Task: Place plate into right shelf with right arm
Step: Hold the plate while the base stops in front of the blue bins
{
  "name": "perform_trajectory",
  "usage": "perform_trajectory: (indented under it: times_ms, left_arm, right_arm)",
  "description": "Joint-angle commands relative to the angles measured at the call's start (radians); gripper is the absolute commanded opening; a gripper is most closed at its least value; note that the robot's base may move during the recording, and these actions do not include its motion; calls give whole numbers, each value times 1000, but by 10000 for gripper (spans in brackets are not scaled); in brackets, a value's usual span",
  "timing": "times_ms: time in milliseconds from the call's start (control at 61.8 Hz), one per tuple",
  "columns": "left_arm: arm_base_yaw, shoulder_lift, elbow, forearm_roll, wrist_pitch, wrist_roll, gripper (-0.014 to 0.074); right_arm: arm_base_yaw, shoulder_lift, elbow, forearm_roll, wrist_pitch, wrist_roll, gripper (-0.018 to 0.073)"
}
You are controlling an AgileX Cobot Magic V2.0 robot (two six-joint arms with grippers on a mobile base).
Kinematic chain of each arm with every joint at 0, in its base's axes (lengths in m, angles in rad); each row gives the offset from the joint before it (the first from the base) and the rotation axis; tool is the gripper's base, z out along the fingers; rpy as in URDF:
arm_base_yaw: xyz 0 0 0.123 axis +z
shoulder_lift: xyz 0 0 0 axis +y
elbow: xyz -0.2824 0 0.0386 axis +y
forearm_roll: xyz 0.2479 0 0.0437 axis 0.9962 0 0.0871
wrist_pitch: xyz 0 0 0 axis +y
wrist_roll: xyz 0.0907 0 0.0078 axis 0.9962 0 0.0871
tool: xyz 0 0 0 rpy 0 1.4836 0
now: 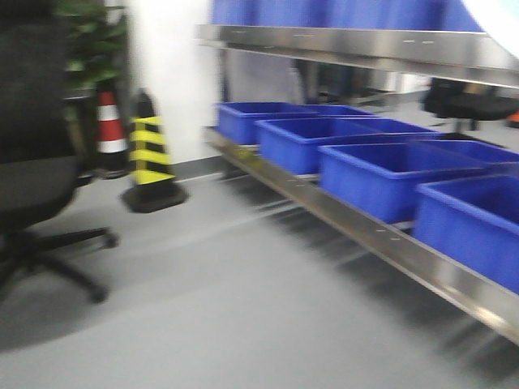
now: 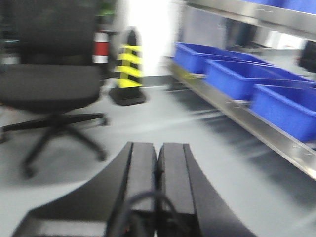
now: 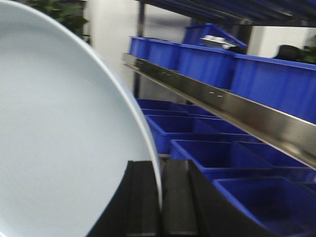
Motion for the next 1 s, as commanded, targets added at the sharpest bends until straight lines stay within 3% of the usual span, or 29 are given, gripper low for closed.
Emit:
perform_trajectory:
  times_ms: [0,988]
  left_arm:
    - [-2,-10,10,-8,-90,-7,-128]
    - [-2,-10,10,-8,-90,-7,-128]
  right_arm:
    - [-8,8,-27,8,-93,-2,55]
    - [-8,8,-27,8,-93,-2,55]
